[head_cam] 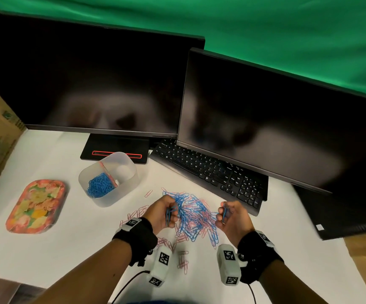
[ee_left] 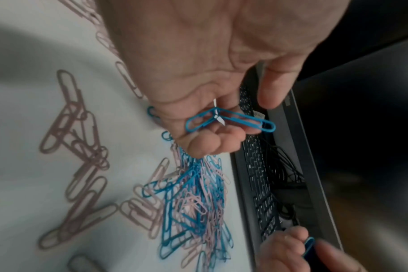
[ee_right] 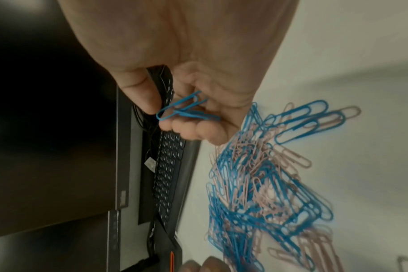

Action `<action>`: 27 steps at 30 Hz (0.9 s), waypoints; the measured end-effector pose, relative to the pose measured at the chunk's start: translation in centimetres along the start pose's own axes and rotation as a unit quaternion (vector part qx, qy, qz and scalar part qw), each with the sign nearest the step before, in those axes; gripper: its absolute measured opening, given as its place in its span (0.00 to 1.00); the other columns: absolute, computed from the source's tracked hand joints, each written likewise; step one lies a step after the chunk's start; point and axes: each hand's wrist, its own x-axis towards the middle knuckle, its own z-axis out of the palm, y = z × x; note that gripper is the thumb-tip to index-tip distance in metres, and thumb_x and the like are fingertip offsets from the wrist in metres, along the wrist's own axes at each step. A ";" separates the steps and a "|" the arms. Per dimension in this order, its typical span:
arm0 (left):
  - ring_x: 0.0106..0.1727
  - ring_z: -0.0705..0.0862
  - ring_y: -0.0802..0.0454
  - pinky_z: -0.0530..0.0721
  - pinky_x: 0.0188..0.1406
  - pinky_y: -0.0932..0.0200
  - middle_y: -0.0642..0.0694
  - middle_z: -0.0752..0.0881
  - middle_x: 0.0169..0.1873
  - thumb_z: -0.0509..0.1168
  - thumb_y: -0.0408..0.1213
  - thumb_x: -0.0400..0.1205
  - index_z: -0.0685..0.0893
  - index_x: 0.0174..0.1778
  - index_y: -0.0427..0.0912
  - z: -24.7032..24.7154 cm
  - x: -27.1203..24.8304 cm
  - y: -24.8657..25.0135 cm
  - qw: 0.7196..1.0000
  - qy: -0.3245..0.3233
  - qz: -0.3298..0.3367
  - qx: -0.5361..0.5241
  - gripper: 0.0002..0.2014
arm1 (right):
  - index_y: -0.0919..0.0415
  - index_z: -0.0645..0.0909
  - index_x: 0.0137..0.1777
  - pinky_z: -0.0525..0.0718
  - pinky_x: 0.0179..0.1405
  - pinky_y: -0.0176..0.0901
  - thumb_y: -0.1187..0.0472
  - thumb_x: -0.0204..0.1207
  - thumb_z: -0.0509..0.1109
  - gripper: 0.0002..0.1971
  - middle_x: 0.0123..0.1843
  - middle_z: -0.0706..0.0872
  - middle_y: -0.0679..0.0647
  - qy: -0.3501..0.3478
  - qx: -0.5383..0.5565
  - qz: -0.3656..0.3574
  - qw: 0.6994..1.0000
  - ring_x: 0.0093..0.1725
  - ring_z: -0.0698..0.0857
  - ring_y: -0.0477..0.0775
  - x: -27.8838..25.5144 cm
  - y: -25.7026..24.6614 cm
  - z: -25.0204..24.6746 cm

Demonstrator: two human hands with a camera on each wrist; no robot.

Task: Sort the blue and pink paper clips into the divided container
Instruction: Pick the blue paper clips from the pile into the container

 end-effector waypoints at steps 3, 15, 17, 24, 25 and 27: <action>0.21 0.64 0.52 0.59 0.21 0.64 0.48 0.67 0.22 0.59 0.43 0.83 0.66 0.25 0.47 0.4 0.5 -0.5 0.995 0.045 0.005 0.092 0.19 | 0.55 0.71 0.32 0.61 0.26 0.39 0.52 0.80 0.64 0.15 0.26 0.68 0.51 0.078 -0.116 0.002 0.990 0.22 0.66 0.50 0.9 -0.1 -1.6; 0.20 0.62 0.54 0.58 0.20 0.65 0.49 0.67 0.23 0.65 0.50 0.82 0.70 0.29 0.46 1.2 0.7 -0.9 0.997 0.062 -0.046 -0.024 0.19 | 0.57 0.70 0.36 0.56 0.26 0.36 0.53 0.86 0.55 0.17 0.21 0.62 0.50 0.134 -0.180 0.039 0.974 0.21 0.60 0.50 0.4 1.0 -3.9; 0.20 0.62 0.54 0.59 0.20 0.66 0.48 0.68 0.23 0.64 0.43 0.83 0.71 0.31 0.45 1.3 0.6 -0.9 0.997 0.063 -0.032 -0.015 0.16 | 0.60 0.74 0.39 0.55 0.24 0.34 0.55 0.86 0.55 0.15 0.22 0.63 0.49 0.125 -0.192 0.039 0.973 0.21 0.60 0.50 0.6 1.2 -4.1; 0.23 0.63 0.51 0.61 0.22 0.64 0.45 0.70 0.24 0.50 0.31 0.84 0.78 0.37 0.39 1.2 0.9 -1.4 0.985 0.088 0.001 0.149 0.14 | 0.58 0.87 0.49 0.76 0.34 0.38 0.63 0.81 0.58 0.14 0.40 0.86 0.55 0.112 -0.518 -0.040 0.847 0.34 0.81 0.56 0.5 2.1 -3.5; 0.23 0.63 0.51 0.61 0.22 0.64 0.45 0.71 0.25 0.49 0.30 0.83 0.78 0.38 0.38 1.3 0.8 -1.4 0.983 0.091 0.004 0.160 0.14 | 0.57 0.87 0.49 0.78 0.42 0.38 0.59 0.80 0.61 0.12 0.47 0.88 0.56 0.128 -0.574 -0.067 0.806 0.44 0.85 0.58 0.3 2.4 -3.6; 0.24 0.65 0.51 0.62 0.22 0.64 0.44 0.72 0.27 0.46 0.27 0.81 0.78 0.41 0.39 1.4 0.6 -1.4 0.978 0.101 0.014 0.180 0.15 | 0.48 0.82 0.43 0.80 0.52 0.38 0.52 0.76 0.66 0.05 0.52 0.88 0.53 0.131 -0.623 -0.080 0.767 0.53 0.85 0.56 -0.2 3.0 -3.6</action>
